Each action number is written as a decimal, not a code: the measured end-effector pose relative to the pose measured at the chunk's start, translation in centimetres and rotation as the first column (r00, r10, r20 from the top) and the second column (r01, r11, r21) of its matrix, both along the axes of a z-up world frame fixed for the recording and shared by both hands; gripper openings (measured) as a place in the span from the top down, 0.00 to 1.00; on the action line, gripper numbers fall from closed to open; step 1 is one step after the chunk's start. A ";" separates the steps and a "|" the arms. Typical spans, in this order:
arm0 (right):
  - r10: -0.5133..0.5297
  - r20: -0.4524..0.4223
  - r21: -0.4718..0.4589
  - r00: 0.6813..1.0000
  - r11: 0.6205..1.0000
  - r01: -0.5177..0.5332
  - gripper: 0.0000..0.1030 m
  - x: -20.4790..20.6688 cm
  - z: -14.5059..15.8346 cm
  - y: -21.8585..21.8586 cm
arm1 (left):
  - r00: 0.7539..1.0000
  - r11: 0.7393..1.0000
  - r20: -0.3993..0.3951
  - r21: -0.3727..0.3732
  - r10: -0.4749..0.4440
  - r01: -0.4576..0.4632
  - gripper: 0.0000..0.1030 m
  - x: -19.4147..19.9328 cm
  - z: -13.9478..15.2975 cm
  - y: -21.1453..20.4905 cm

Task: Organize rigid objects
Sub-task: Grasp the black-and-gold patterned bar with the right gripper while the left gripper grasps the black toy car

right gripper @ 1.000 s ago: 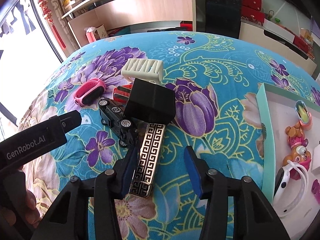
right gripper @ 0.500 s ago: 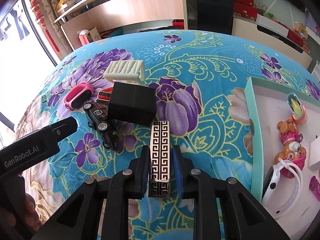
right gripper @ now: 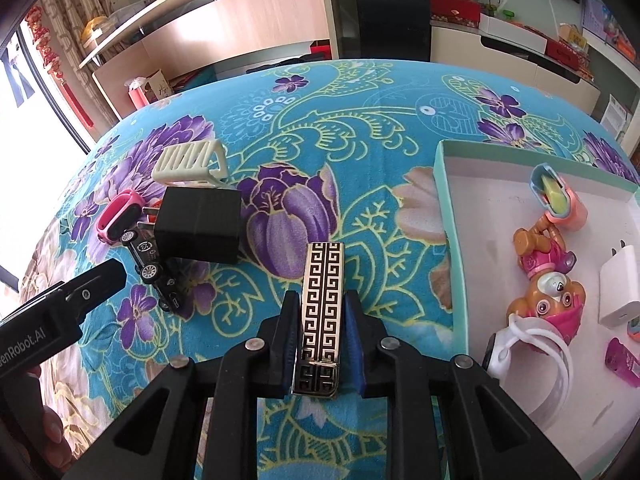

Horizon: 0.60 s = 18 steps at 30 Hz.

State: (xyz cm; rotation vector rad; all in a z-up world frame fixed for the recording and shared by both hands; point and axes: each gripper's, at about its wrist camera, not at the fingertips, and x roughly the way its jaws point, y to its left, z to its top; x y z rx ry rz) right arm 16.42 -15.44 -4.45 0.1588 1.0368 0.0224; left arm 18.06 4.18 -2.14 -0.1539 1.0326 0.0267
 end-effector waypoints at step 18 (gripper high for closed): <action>0.002 -0.004 -0.005 1.000 1.000 -0.002 0.79 0.1 -0.1 0.0 | 0.996 0.996 0.002 0.019 -0.090 0.090 0.00 1.2 -1.3 -3.8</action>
